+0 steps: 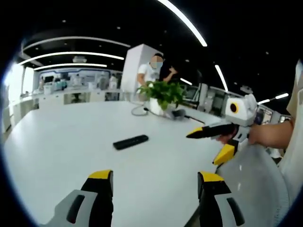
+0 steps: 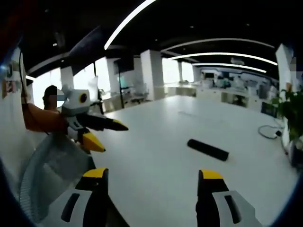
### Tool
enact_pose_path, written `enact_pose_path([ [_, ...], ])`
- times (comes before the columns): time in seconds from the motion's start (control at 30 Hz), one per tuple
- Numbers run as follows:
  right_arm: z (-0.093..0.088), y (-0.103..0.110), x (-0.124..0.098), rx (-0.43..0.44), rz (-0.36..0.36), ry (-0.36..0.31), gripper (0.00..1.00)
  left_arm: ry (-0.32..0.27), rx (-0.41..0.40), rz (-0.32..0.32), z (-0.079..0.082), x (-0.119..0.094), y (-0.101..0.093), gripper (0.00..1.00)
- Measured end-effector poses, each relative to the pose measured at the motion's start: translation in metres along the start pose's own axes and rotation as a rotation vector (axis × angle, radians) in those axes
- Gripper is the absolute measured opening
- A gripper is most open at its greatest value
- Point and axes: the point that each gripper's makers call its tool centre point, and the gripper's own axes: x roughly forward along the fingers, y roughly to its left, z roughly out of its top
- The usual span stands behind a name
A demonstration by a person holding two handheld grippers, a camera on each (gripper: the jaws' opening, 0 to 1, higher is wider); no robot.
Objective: Press the specified remote control buttons in sequence, fully releasing each button before pressing the next.
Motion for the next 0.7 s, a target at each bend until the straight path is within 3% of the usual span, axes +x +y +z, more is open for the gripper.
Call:
enact_pose_path([
  [0.7, 0.0003, -0.0011, 0.0001, -0.003, -0.005, -0.002, 0.75, -0.002, -0.001, -0.001, 0.0007, 0.0002, 0.0007, 0.74],
])
